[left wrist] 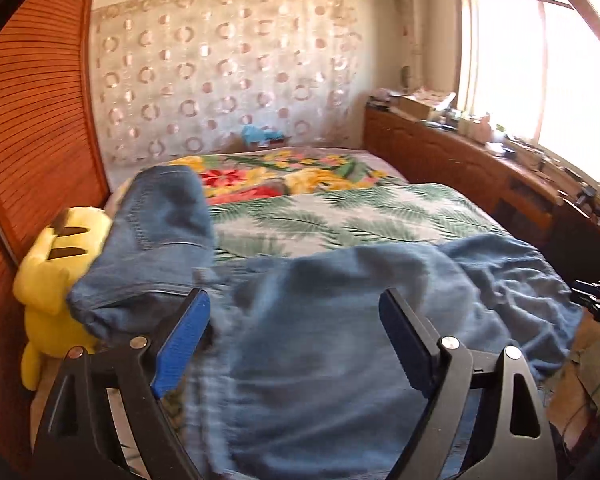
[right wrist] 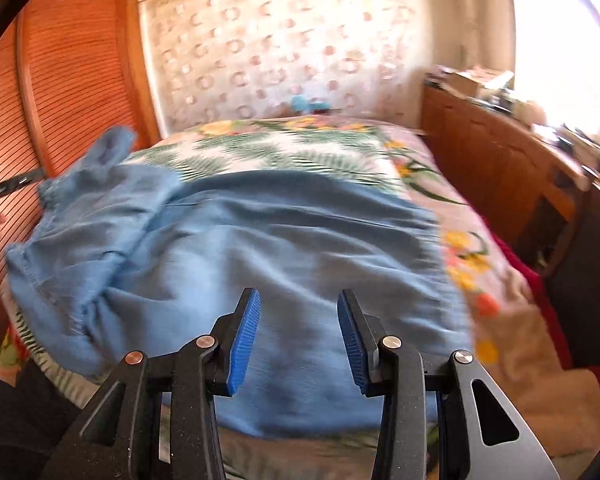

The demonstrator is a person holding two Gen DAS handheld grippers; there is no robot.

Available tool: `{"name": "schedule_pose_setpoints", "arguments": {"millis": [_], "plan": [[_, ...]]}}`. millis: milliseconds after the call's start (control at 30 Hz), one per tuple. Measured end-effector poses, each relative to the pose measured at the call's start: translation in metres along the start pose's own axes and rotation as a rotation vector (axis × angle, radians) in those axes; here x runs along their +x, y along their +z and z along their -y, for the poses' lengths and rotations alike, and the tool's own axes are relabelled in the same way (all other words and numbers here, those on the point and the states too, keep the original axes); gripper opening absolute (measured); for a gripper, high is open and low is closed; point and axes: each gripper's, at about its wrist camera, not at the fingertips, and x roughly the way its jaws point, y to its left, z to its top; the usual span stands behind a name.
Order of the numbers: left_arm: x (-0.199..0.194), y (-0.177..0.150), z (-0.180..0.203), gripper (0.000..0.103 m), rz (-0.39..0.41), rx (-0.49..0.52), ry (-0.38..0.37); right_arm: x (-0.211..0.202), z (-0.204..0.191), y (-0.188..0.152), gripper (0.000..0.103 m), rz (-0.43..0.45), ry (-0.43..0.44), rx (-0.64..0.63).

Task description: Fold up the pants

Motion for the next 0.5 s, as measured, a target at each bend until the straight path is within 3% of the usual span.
{"name": "schedule_pose_setpoints", "arguments": {"millis": [100,233,500], "plan": [[0.002,-0.006,0.019,0.088,-0.019,0.021,-0.035,0.0,0.029,-0.015,0.042,-0.021,-0.073,0.033],[0.005,-0.012,0.043,0.088,-0.032,0.046,-0.06,0.002,0.056,-0.036,0.042,-0.058,-0.107,0.078],[0.005,-0.02,0.074,0.088,-0.048,0.082,-0.102,0.008,0.077,-0.046,0.042,-0.09,-0.093,0.123]]}}
